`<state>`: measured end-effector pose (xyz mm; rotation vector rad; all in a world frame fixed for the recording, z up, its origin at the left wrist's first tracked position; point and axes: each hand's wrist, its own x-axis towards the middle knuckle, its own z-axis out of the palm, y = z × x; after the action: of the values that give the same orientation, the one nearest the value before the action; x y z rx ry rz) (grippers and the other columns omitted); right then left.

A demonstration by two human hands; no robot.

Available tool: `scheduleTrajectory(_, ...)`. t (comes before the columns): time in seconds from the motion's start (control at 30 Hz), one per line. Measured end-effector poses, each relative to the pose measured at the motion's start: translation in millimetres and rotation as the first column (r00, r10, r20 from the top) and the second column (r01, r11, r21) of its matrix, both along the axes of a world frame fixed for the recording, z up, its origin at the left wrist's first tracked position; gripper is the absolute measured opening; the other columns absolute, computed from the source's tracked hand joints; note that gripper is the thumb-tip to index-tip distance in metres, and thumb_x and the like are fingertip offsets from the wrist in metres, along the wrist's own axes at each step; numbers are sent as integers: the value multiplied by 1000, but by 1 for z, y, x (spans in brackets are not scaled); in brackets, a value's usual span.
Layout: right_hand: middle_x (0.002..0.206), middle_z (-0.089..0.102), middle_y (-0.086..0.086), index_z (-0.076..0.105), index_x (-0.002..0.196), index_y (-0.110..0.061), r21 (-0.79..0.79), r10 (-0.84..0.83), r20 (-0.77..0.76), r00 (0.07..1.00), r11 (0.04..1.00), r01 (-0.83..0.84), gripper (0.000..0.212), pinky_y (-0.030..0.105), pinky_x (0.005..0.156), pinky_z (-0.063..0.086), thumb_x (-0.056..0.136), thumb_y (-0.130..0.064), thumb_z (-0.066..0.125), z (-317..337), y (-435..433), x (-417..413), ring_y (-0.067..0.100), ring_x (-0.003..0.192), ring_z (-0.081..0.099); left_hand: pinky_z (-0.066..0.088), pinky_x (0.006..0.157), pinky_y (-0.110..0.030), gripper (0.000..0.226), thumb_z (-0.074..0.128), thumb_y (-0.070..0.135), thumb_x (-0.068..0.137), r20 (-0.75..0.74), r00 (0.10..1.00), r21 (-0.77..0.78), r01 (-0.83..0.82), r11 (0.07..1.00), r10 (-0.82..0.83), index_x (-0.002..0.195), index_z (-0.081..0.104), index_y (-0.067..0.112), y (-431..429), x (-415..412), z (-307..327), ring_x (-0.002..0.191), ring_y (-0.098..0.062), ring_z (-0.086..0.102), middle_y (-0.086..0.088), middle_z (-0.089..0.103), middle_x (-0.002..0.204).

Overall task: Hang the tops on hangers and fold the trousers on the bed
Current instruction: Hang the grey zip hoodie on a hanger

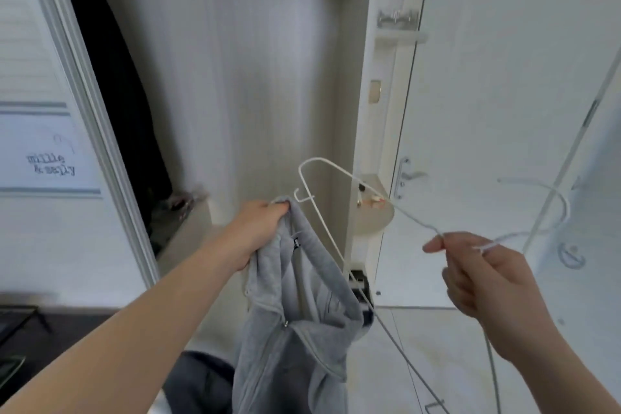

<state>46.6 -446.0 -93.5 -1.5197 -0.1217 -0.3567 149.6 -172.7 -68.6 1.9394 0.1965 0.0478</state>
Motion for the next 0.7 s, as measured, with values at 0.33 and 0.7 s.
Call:
scheduleTrajectory(0.33,47,29,-2,72,82,-33,-458,-1,-184,983,885,-85,30,25,46,20,100,-18,53,-79,-37,-62,15,45,25,40,66,-37,37,55,28,99,21,973,310,211,927,-229,69,53,6,-52,-34,-68,66,-20,53,-11,55,67)
scheduleTrajectory(0.7,50,43,-13,61,67,-17,-582,265,-289,920,715,-388,36,16,52,30,101,-15,54,-102,-19,-15,4,48,38,32,52,-18,30,64,25,95,64,863,397,439,806,-502,70,50,15,-104,-73,-73,54,-5,37,4,44,62)
